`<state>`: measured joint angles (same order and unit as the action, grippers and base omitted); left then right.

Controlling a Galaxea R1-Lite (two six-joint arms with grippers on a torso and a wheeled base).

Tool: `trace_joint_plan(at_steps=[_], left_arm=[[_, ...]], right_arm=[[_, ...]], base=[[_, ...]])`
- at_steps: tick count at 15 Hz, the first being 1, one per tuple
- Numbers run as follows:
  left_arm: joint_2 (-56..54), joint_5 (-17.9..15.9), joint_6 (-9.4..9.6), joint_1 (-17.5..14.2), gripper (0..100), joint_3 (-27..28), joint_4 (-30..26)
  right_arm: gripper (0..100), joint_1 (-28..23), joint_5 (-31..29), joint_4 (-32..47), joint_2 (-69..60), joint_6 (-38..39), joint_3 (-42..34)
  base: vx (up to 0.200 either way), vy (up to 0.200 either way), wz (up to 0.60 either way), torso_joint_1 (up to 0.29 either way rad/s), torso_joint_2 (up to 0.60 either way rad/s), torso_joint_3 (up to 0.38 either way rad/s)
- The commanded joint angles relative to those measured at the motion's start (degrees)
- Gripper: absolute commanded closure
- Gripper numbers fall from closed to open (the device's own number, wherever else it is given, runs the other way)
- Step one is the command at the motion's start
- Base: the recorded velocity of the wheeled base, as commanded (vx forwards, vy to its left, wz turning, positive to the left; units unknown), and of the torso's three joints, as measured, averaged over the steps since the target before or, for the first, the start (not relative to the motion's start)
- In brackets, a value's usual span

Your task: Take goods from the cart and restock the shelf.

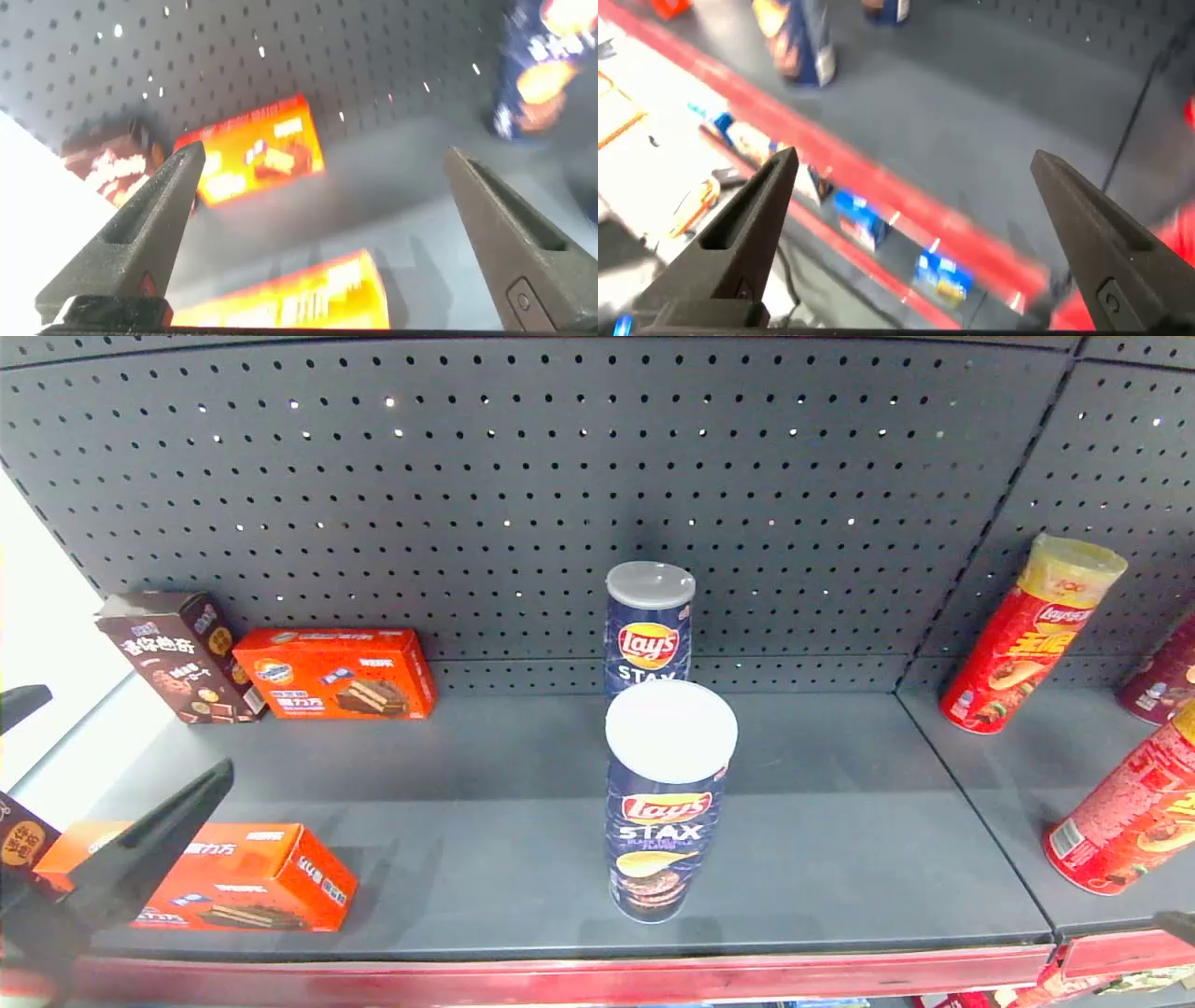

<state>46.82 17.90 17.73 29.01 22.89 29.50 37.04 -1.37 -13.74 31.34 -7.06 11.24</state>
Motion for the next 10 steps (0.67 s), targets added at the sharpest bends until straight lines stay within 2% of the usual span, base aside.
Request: trace_joint_plan(at_steps=[1,5,6,7,8,10], left_arm=[[-15.36,0.03,0.29,1.22,0,-0.39,-10.43],[-27.31,-1.02,1.35,1.40,0,-1.10,-20.89],[-30.83,-4.18,1.35,1.13,0,-2.94,-23.17],[-32.41,-4.54,1.35,0.78,0,-4.26,-23.52],[-35.22,-4.54,1.35,0.61,0,-8.57,-23.79],[-38.12,-4.62,1.35,0.52,0,-13.67,-23.88]], right_arm=[[0,-0.38,0.31,8.90,-14.82,-0.06,-3.94],[0,-0.38,0.13,19.63,-28.62,0.03,-6.05],[0,-0.91,-0.22,20.24,-31.34,0.55,-6.58],[0,-1.70,-0.39,20.24,-31.34,0.99,-6.58],[0,-4.16,-0.39,20.24,-30.55,1.78,-6.58],[0,-7.86,-0.39,20.24,-27.21,2.93,-6.67]], base=[[0.000,0.000,0.00,0.000,0.00,0.000],[0.000,0.000,0.00,0.000,0.00,0.000],[0.000,0.000,0.00,0.000,0.00,0.000],[0.000,0.000,0.00,0.000,0.00,0.000],[0.000,0.000,0.00,0.000,0.00,0.000],[0.000,0.000,0.00,0.000,0.00,0.000]])
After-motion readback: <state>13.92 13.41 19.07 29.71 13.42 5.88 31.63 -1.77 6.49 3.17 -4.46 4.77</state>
